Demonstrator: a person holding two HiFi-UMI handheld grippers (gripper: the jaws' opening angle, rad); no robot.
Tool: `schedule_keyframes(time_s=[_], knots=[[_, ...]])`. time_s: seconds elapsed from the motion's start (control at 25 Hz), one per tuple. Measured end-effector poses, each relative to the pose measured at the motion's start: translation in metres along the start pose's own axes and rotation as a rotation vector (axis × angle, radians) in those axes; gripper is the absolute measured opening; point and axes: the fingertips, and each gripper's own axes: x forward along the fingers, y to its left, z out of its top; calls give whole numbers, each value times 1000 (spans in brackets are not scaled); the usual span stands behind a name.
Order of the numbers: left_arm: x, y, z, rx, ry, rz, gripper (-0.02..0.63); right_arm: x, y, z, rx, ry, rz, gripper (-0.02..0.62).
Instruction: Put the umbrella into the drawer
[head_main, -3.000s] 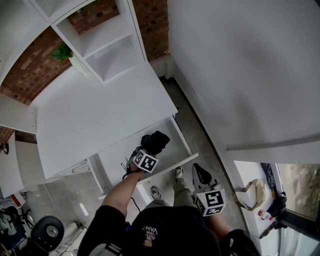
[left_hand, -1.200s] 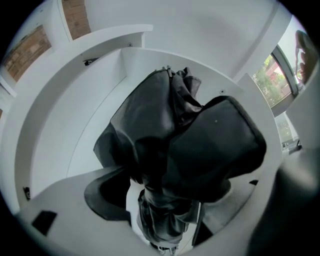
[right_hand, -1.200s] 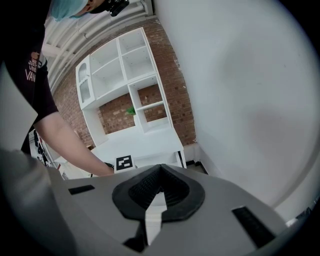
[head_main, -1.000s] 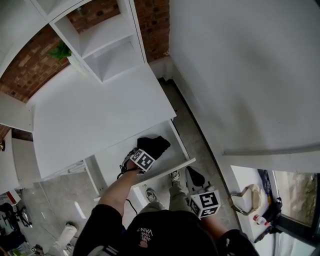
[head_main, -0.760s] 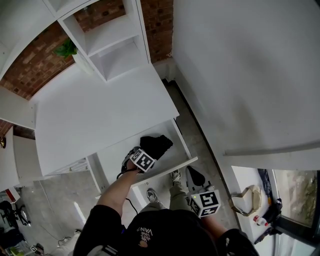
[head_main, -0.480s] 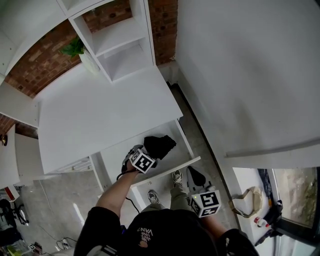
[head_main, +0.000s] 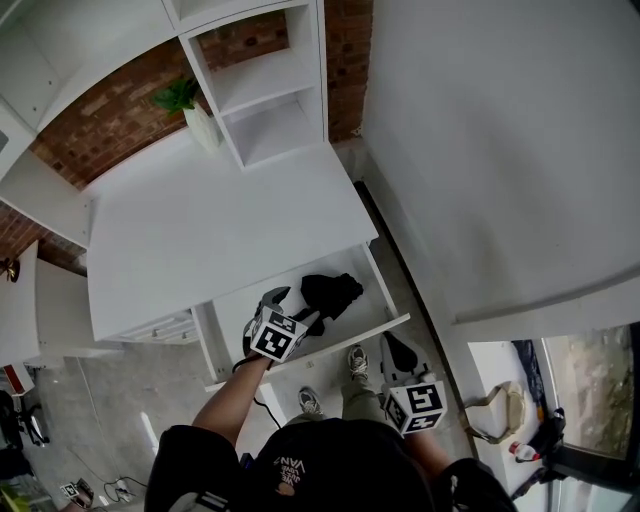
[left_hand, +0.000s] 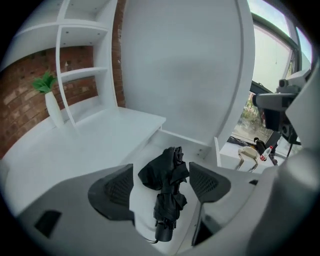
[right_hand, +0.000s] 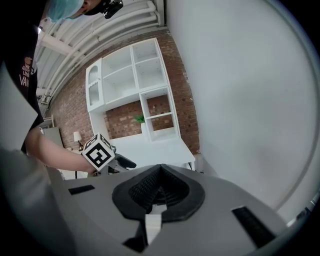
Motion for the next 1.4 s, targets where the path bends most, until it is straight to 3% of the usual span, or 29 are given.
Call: schedule_keyframes(time_s=[0.28,0.6,1.4], knots=[[-65,1,21,-38,-176,50,345,-4,20,10,-52,-31,3,-8],[-134,-10,28,-75,-314,71,333,-11,47,15,-57,-48,17,-8],[-266,-16,-36,-194,-463,252,232,-15,133,28,-138,-123,122,-8]])
